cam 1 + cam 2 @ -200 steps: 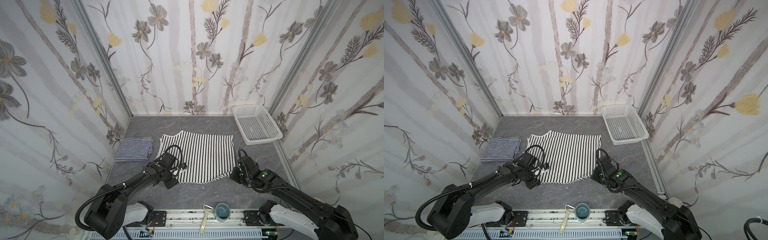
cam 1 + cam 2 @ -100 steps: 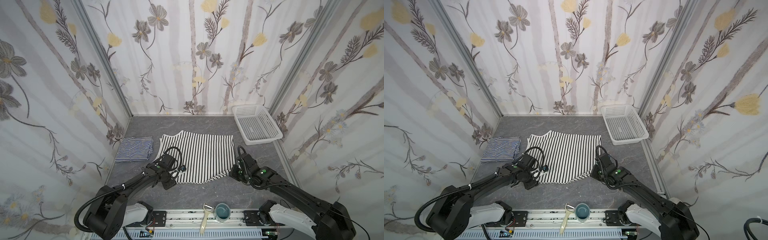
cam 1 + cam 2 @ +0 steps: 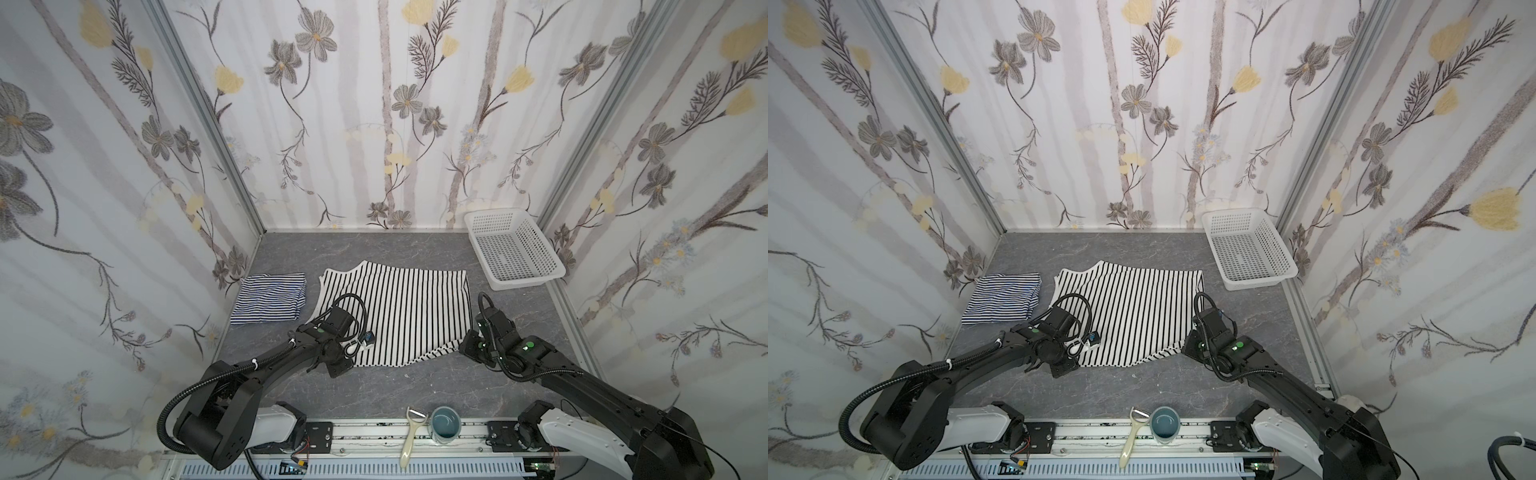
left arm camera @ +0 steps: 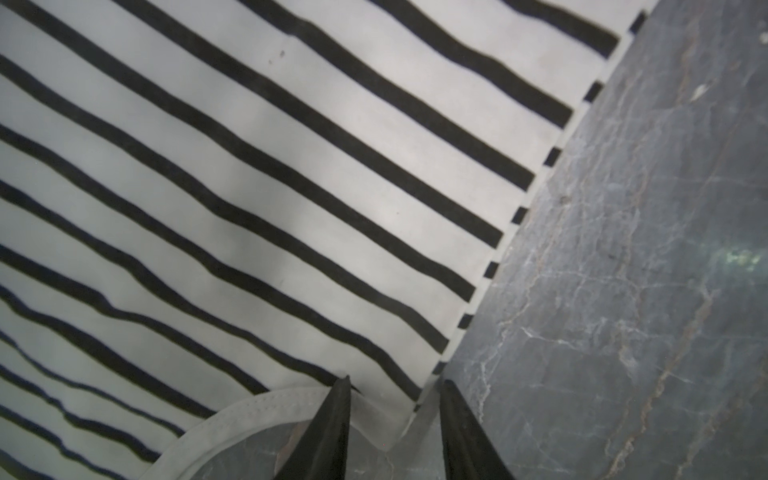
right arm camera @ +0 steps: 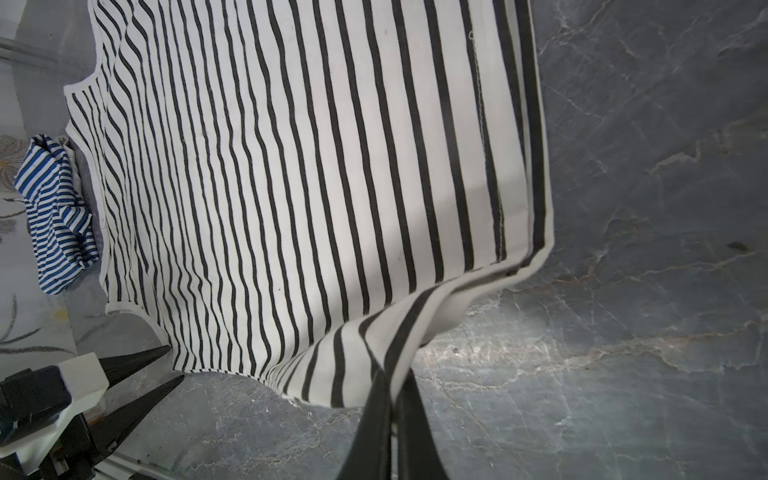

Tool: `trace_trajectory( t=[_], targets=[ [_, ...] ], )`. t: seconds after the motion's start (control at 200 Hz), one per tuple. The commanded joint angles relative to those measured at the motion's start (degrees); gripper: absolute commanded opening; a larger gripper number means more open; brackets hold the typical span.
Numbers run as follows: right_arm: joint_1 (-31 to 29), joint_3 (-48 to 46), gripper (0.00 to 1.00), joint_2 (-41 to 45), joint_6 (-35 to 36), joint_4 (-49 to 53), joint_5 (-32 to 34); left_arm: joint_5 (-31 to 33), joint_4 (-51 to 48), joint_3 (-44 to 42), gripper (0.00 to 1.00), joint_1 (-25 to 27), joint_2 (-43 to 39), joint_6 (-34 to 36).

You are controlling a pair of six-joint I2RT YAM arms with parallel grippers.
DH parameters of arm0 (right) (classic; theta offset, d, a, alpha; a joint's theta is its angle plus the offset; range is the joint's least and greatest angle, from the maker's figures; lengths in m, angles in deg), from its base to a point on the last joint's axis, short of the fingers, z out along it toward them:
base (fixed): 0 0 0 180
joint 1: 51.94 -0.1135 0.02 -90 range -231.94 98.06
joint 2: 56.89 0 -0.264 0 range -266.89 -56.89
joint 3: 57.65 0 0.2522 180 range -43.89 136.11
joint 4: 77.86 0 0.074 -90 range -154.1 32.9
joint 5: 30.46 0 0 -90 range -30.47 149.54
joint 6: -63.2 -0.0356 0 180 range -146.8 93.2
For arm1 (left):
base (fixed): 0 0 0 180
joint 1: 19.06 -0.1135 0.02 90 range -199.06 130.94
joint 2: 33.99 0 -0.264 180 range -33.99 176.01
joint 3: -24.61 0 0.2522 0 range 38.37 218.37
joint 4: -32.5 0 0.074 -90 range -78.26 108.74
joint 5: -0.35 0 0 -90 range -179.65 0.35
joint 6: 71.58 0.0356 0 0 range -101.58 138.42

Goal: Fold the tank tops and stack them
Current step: 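Grasp the striped tank top's near hem with both grippers, then lift the near hem with both grippers and fold it away from the robot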

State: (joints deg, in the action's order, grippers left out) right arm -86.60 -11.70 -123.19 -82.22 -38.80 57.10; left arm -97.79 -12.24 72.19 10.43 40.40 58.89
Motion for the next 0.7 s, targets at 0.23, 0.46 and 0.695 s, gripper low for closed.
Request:
trace_trajectory(
  t=[0.23,0.46,0.695],
  targets=[
    [1.6,-0.5,0.0,0.9,0.0,-1.1,0.0,2.4,-1.0,-0.6,0.28,0.1,2.0,4.5],
    [4.7,-0.4,0.0,1.0,2.4,-0.6,-0.6,-0.5,-5.0,2.0,0.0,0.8,1.3,4.8],
    [7.3,1.0,0.0,-0.9,5.3,-0.8,-1.6,-1.3,-7.3,8.4,0.0,1.0,1.2,4.7]
  ],
)
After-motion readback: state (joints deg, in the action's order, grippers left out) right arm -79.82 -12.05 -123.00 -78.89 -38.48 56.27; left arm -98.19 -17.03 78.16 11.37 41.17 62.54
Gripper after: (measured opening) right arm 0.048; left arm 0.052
